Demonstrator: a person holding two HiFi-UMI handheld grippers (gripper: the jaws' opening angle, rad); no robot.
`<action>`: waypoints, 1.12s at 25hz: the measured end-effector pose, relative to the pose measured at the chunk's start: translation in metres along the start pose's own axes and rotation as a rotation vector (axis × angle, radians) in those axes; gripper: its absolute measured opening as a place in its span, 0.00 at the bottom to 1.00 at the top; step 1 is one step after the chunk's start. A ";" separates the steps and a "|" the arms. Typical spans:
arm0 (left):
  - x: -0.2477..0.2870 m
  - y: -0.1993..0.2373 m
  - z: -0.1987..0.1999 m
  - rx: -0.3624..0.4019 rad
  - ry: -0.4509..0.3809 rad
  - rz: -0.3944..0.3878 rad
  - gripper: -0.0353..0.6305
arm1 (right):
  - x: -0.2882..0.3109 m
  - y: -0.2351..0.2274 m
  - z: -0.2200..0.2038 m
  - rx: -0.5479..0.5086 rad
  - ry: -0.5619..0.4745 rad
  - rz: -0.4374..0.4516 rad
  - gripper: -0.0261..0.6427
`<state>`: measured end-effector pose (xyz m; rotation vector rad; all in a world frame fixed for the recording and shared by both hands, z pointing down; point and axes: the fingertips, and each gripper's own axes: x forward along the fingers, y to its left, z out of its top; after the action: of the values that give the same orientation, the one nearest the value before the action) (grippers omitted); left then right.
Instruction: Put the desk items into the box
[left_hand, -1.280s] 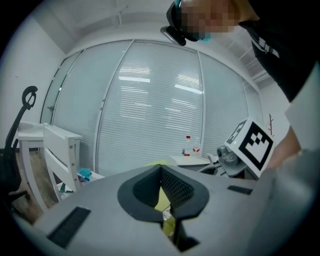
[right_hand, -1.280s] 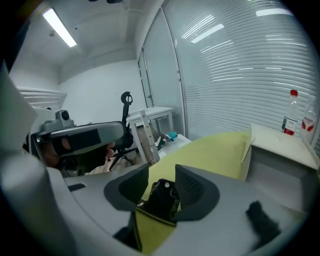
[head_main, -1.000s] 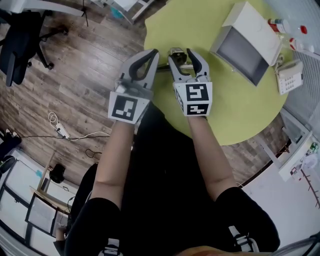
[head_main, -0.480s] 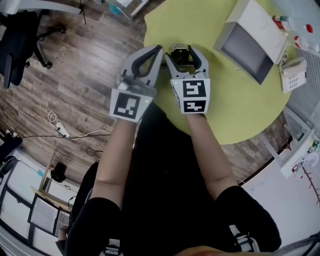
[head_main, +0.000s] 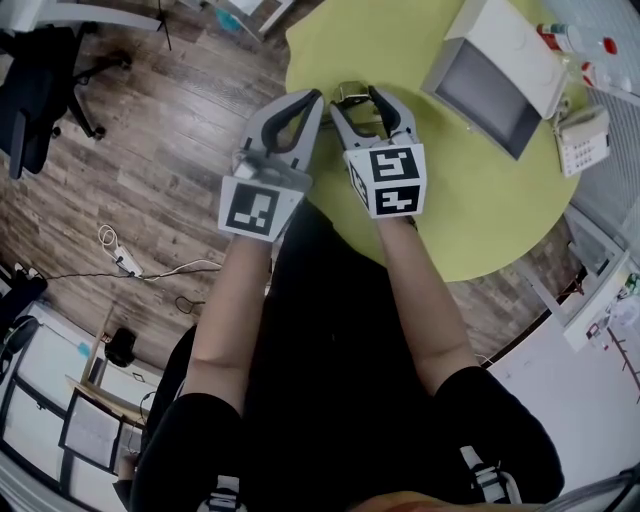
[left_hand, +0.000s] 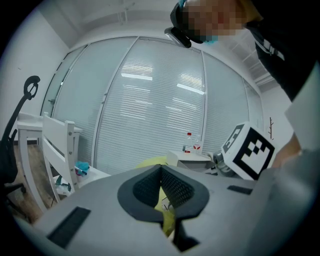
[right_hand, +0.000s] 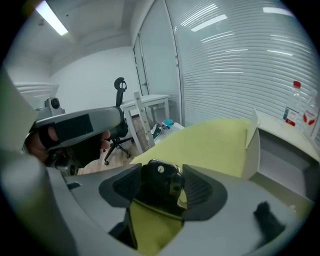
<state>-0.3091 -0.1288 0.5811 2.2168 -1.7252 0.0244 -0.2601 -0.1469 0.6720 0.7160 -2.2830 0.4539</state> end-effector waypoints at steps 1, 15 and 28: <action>0.000 -0.001 0.002 0.003 -0.001 -0.002 0.07 | -0.002 0.001 0.002 -0.005 -0.001 0.004 0.43; -0.015 -0.020 0.047 0.029 -0.019 -0.025 0.07 | -0.050 0.001 0.037 -0.010 -0.040 0.002 0.42; -0.014 -0.092 0.098 0.108 -0.064 -0.126 0.07 | -0.138 -0.029 0.057 0.025 -0.098 -0.094 0.42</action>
<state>-0.2436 -0.1225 0.4632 2.4259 -1.6498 0.0175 -0.1882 -0.1477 0.5386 0.8720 -2.3262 0.4116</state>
